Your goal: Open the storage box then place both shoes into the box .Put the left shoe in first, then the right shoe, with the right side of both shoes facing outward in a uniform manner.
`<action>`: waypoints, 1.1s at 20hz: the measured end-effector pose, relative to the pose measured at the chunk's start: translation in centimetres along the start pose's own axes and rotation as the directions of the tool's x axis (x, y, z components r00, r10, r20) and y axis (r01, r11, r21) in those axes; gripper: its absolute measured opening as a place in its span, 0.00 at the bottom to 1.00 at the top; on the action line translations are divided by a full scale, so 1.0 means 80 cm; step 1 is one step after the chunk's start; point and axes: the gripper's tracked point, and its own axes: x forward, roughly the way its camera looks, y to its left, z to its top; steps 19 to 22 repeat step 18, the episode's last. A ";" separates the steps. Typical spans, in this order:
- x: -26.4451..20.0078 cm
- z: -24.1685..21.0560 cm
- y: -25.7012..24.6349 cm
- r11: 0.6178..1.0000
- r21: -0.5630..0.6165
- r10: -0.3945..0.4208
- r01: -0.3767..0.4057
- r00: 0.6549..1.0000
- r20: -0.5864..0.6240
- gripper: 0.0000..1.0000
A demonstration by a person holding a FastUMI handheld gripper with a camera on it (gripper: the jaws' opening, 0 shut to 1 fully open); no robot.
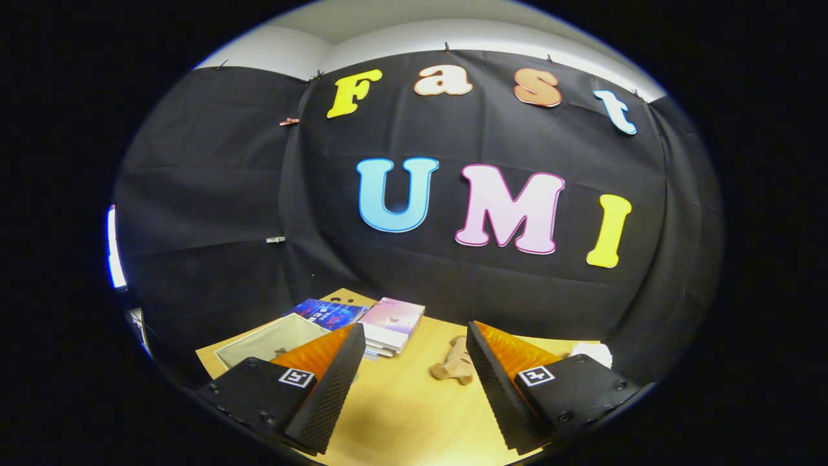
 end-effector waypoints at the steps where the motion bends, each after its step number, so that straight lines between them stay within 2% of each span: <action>1: -0.007 0.002 -0.015 1.000 -0.004 -0.012 0.012 1.000 0.011 0.98; 8: -0.047 -0.011 -0.082 0.999 -0.019 -0.033 0.033 0.999 0.012 0.97; 22: -0.068 -0.015 -0.086 1.000 -0.015 -0.019 0.019 1.000 0.019 0.98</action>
